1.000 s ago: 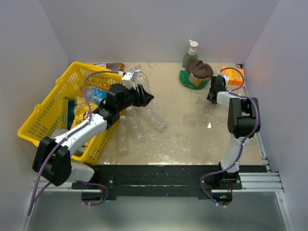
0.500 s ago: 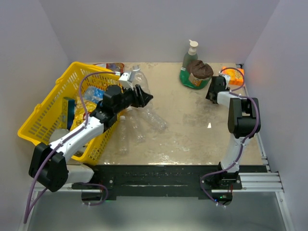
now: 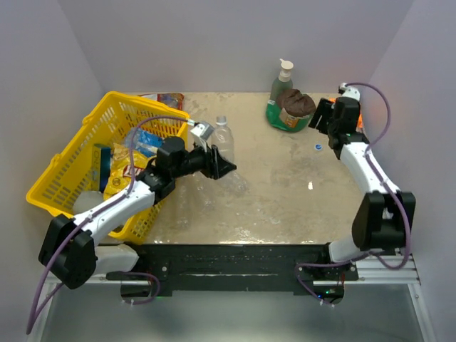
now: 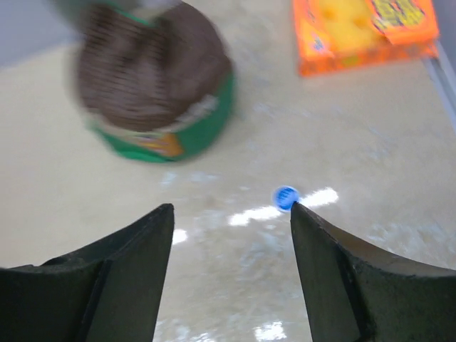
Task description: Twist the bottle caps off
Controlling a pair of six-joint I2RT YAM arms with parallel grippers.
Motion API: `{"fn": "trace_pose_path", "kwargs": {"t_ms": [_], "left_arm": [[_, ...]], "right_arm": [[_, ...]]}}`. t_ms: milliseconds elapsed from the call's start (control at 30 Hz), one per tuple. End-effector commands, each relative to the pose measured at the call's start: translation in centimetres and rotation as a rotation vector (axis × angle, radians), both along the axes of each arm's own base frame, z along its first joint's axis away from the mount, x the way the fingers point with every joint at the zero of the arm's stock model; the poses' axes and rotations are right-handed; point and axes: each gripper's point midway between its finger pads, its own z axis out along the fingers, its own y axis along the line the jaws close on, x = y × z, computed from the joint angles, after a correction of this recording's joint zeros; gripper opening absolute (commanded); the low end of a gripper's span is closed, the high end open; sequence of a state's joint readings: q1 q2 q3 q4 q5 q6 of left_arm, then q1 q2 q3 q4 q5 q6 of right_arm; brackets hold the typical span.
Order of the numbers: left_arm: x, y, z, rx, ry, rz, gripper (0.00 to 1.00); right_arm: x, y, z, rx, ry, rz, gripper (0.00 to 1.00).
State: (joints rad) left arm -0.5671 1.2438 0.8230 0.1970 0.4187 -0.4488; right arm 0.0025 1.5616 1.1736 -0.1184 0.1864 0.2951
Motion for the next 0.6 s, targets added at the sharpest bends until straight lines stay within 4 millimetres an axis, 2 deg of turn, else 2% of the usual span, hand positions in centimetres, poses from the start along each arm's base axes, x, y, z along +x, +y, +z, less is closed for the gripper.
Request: {"fn": "trace_pose_path", "kwargs": {"t_ms": [0,33,67,100,133,200,233,267,333,433,567], "left_arm": [[-5.8,-4.1,0.7,-0.044,-0.041,-0.287,0.35],[-6.5,-4.6,0.2,-0.047,-0.029,-0.31,0.35],[-7.4,-5.1,-0.1,-0.054,-0.007,-0.334,0.35],[-7.7,-5.3,-0.1,-0.067,-0.005,-0.342,0.35],[-8.3,-5.4,-1.0,-0.069,0.022,-0.357,0.35],[-9.0,-5.6,-1.2,-0.085,0.051,-0.373,0.35],[-9.4,-5.6,-1.4,-0.089,0.058,-0.384,0.34],[-9.8,-5.8,-1.4,-0.087,0.061,-0.394,0.35],[-10.1,-5.9,-1.7,-0.073,0.072,-0.398,0.35],[-10.3,-5.8,-1.9,-0.062,0.071,-0.396,0.35],[-10.7,-5.8,-1.8,-0.062,0.068,-0.396,0.35]], "right_arm": [[-3.3,9.5,9.2,0.246,-0.148,0.494,0.7],[-4.4,11.3,10.1,0.31,-0.146,0.584,0.7],[-6.4,13.8,11.2,0.403,-0.134,0.727,0.7],[-7.8,15.3,12.9,0.474,-0.143,0.795,0.7],[-9.1,17.0,13.8,0.515,-0.138,0.871,0.7],[-12.0,19.7,16.1,0.556,-0.144,1.02,0.7],[-13.7,21.9,16.5,0.55,-0.128,1.1,0.7],[-15.2,22.9,16.2,0.557,-0.077,1.136,0.7],[-17.6,25.3,17.1,0.523,-0.065,1.242,0.7],[-19.8,26.9,17.2,0.531,-0.037,1.306,0.7],[-20.6,27.5,16.7,0.517,-0.01,1.314,0.7]]}}
